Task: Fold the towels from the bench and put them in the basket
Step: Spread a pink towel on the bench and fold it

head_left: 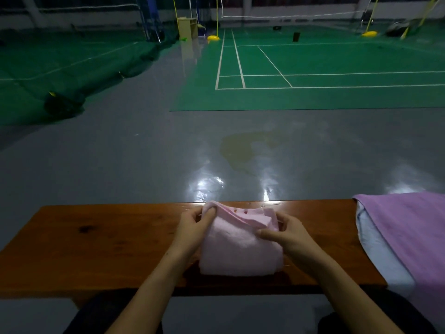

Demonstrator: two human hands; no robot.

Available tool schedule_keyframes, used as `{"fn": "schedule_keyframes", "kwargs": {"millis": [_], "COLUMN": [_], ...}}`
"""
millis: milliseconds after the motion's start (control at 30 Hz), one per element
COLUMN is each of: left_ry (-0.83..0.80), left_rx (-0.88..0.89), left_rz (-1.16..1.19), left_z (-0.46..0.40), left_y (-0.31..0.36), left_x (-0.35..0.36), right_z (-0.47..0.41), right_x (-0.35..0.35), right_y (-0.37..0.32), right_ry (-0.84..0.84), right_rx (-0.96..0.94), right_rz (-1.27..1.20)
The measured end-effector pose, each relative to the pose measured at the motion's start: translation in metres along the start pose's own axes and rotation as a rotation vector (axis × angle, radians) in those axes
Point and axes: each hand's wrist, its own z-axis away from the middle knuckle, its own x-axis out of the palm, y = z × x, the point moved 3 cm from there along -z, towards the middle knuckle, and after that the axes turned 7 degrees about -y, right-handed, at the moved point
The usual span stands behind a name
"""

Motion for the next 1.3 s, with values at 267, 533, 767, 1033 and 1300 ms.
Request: {"fn": "schedule_keyframes", "kwargs": {"millis": [267,533,767,1033,1300], "left_ry": [0.117,0.226,0.227,-0.205,-0.213], "left_rx": [-0.051,-0.078,0.130,0.321,0.139], "left_rz": [-0.111,-0.616,-1.039,-1.394,-1.340], "left_z": [-0.036,-0.032,-0.018,0.001,0.000], "left_y": [-0.026,-0.019,-0.013,-0.065,-0.064], "left_x": [0.011,0.013,0.019,0.059,0.029], "right_z": [-0.049,-0.061,-0.049,-0.038,-0.038], "right_x": [-0.016,-0.017,-0.015,0.046,0.005], "right_y": [0.023,0.038,0.029,0.066,0.074], "right_ry": [0.373,0.491,0.689,0.009,0.079], "right_rx": [-0.039,-0.027,-0.162,-0.213,0.036], "right_rz": [0.271,0.528,1.028,1.329,1.411]}}
